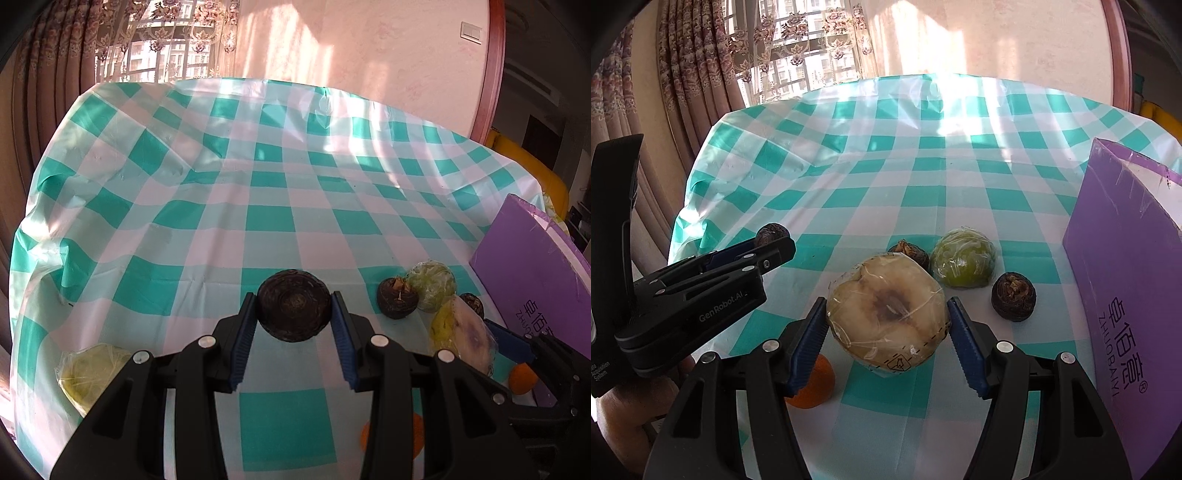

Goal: Organize fruits
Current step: 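Close the right tool on another wrapped pear half while the left tool lifts the dark fruit toward the box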

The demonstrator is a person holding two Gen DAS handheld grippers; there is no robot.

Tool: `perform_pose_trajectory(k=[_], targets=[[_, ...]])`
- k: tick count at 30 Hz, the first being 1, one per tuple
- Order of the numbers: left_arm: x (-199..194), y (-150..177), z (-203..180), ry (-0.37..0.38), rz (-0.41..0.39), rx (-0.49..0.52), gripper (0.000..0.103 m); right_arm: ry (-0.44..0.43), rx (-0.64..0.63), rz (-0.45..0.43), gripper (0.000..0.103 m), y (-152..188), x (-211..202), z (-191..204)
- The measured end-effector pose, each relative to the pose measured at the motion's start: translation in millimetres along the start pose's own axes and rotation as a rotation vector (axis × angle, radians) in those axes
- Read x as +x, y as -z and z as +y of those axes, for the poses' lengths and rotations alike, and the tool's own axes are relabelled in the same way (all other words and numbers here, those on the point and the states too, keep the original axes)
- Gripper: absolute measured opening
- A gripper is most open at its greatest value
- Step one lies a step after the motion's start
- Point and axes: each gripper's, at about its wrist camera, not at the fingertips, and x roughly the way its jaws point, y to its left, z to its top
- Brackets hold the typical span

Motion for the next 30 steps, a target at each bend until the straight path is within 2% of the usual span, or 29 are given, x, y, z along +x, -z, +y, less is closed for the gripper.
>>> perform_pose_trajectory(k=[15,30], targets=[[-31,-19,-39,-0.002,-0.055,0.078,0.04,-0.024,0.043,-0.076,0.063,-11,-37,-12],[-64,-42,-84,0.027,-0.128,0.156,0.04,-0.039,0.083,-0.2,0.064,-40,-105,-33]])
